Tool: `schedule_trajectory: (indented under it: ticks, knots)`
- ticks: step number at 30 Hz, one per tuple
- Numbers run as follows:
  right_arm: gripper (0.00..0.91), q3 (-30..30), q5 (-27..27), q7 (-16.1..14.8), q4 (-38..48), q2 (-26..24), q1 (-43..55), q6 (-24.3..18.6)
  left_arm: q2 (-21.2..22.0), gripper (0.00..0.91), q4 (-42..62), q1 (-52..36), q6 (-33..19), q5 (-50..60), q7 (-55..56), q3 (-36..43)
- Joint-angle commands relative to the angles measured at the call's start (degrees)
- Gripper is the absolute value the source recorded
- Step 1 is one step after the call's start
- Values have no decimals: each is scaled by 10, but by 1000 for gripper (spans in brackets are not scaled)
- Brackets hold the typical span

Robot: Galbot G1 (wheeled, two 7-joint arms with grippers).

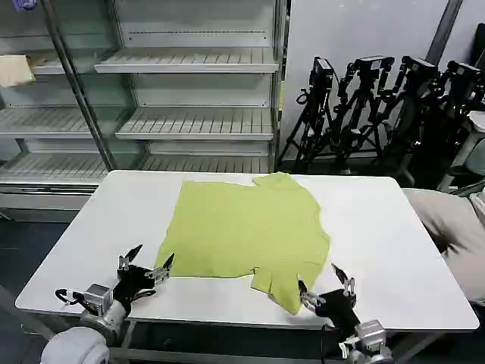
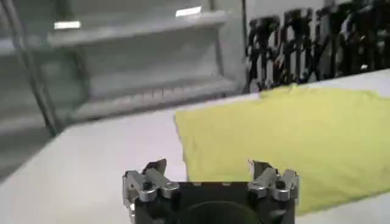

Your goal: Fold and organize the clothes.

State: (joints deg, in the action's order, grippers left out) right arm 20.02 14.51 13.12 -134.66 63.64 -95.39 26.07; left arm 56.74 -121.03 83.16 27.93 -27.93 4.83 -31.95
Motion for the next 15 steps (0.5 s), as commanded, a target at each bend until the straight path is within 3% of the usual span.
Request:
schedule_trajectory:
  ticks: [1,15]
  knots:
    - [907,-13,1,11,-12,-5,-34,19,-1,907,8,21,52,-47,23,-11]
    - [907,-18,7,26,-2,5,-26,25,3,907,23,2,52,-80,56,-5]
